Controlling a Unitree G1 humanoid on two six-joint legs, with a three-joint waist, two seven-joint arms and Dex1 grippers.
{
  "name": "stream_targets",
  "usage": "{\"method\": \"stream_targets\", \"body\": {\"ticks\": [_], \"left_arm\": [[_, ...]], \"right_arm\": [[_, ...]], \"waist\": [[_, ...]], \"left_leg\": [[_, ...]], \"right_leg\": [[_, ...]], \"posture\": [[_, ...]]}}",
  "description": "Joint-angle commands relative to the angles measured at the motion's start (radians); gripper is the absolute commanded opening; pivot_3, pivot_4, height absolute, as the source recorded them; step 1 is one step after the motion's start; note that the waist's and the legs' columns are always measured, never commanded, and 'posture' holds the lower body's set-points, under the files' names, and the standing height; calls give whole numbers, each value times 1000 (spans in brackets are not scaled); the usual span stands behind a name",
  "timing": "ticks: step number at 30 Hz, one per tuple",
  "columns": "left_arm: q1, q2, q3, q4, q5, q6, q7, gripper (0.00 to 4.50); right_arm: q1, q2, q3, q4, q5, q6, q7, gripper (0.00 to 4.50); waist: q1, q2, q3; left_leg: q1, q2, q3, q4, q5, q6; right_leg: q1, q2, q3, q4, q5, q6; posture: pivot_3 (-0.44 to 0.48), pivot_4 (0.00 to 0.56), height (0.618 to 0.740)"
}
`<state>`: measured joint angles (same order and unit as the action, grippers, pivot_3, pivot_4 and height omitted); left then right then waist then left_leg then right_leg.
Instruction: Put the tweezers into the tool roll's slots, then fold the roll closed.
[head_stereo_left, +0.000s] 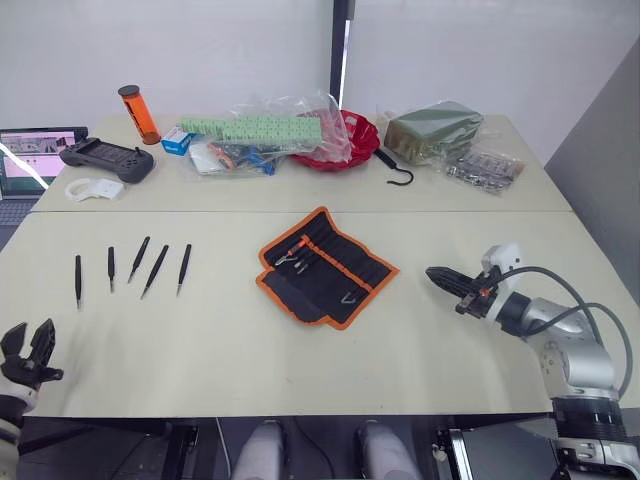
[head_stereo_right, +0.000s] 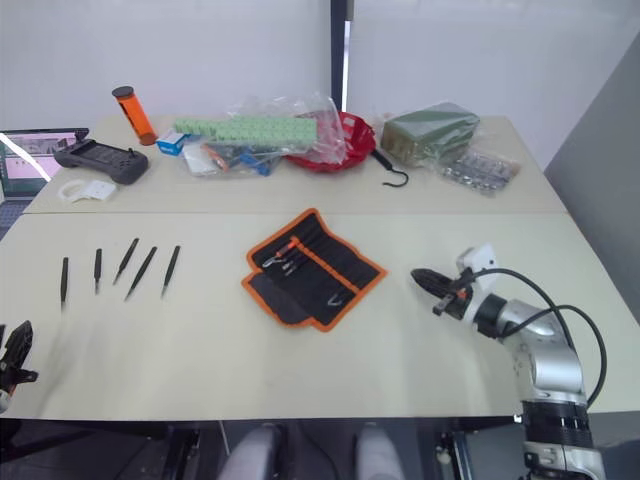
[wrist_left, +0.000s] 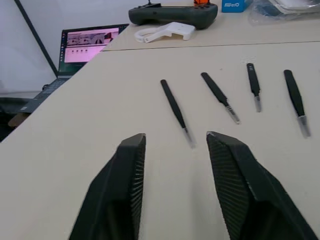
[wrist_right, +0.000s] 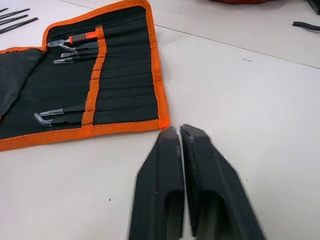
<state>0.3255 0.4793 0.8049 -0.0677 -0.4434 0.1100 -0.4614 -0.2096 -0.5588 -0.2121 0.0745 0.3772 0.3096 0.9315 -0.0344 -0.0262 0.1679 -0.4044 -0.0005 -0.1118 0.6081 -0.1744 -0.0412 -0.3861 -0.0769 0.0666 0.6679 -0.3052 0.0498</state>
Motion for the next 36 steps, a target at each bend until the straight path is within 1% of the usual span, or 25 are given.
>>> {"method": "stream_targets", "body": {"ticks": [1,4,6,8,9,16,20,22,24,26,28,30,32,34,36], "left_arm": [[6,6,12,-13,-6,-28,0,3490],[10,-7,14,-23,-17,-31,6,4472],[25,-23,18,-38,-18,-35,14,4500],[44,-43,21,-58,-21,-38,20,4500],[52,-52,22,-69,-25,-38,23,4500],[182,-169,11,-197,-35,-63,34,4500],[275,-251,2,-274,-39,-94,40,4500],[312,-291,-8,-312,-35,-99,53,4500],[340,-323,-24,-338,-5,-106,77,4500],[353,-352,-31,-366,-13,-104,104,4500],[367,-366,-36,-389,-13,-105,118,4500],[382,-362,-40,-396,-28,-80,119,4500],[370,-351,-44,-399,-36,-56,138,4500],[344,-330,-51,-401,-9,-41,167,4500],[304,-291,-50,-388,39,-5,222,4500]], "right_arm": [[-4,-23,-25,-11,32,-4,10,1854],[-32,-33,-11,-21,46,16,30,2861],[-78,-36,14,-42,66,50,45,3501],[-123,-37,44,-58,79,81,63,4280],[-142,-38,58,-62,79,92,73,4473],[-360,-30,225,-96,131,241,214,4473],[-506,18,321,-91,151,287,297,4473],[-558,41,354,-81,153,291,332,4473],[-599,64,382,-71,151,287,368,4473],[-631,87,393,-65,163,301,390,4473],[-652,98,406,-69,165,311,402,4473],[-658,98,419,-87,166,323,408,4473],[-665,97,424,-90,166,325,412,4473],[-672,99,423,-88,168,328,409,4473],[-678,104,421,-91,161,325,396,4473]], "waist": [[0,0,0],[-2,0,0],[-5,0,0],[-11,0,0],[-11,0,0],[-7,-1,1],[-6,-3,1],[-1,-4,2],[1,-4,2],[4,-5,2],[6,-5,2],[6,-5,2],[6,-5,2],[7,-5,2],[9,-5,2]], "left_leg": [[0,0,0,0,0,0],[0,0,1,0,0,0],[0,0,2,0,0,0],[0,0,3,-1,0,0],[0,1,3,-1,0,0],[-1,1,3,-1,0,0],[-2,1,4,0,0,0],[-2,1,3,0,0,0],[-2,1,3,0,0,-1],[-2,1,3,0,-1,-1],[-2,1,3,0,-1,-1],[-3,1,3,1,-1,-1],[-2,1,3,1,-1,-1],[-3,1,3,1,-1,-1],[-2,1,3,1,-1,-1]], "right_leg": [[0,0,0,-1,1,0],[0,0,1,-3,1,1],[0,0,1,-3,1,1],[0,0,2,-3,2,1],[0,0,2,-3,2,1],[-1,0,3,-4,2,1],[-1,0,3,-6,2,1],[0,0,2,-6,2,1],[-1,0,2,-6,2,1],[-1,0,2,-7,2,1],[-1,0,2,-7,3,1],[-1,0,2,-7,3,1],[-1,0,2,-7,3,1],[-1,0,2,-7,3,1],[-1,0,2,-6,3,1]], "posture": [[0,150,740],[0,150,740],[0,150,740],[0,150,740],[0,150,740],[0,150,740],[0,150,740],[0,150,740],[0,150,740],[0,150,740],[0,150,740],[0,150,740],[0,150,740],[0,150,740],[0,150,740]]}}
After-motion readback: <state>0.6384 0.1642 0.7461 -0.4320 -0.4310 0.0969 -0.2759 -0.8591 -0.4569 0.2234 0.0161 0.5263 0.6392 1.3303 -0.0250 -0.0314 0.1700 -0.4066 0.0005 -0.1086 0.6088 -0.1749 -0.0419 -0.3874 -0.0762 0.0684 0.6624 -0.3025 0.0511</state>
